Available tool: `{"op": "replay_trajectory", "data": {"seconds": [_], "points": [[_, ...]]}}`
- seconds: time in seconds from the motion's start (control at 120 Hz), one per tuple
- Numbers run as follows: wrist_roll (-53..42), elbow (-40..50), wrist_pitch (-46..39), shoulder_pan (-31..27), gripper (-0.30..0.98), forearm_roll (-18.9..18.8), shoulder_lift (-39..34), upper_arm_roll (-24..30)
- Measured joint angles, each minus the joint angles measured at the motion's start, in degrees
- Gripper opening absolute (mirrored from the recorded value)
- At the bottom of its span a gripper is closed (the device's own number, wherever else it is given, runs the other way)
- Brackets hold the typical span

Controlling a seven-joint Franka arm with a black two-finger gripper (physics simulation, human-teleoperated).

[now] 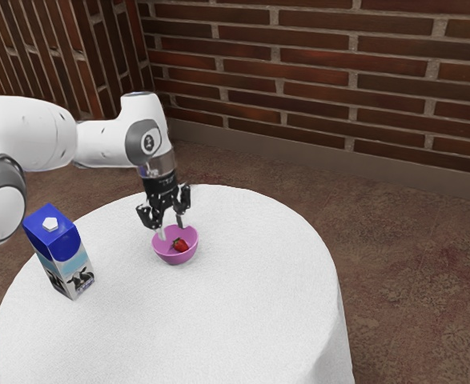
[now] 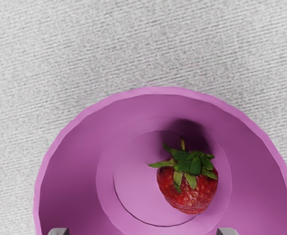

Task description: Take strawberry from the bowl

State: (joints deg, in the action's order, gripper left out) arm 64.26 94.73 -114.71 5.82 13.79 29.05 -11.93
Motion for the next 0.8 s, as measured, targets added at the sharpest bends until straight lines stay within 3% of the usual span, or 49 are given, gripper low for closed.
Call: {"op": "replay_trajectory", "data": {"seconds": [0.3, 0.8], "points": [[-0.09, -1.16, -2.61, -1.32, 0.23, 0.09, 3.06, 0.67], [-0.29, -1.27, -4.93, -1.61, 0.23, 0.22, 5.24, 1.74]]}}
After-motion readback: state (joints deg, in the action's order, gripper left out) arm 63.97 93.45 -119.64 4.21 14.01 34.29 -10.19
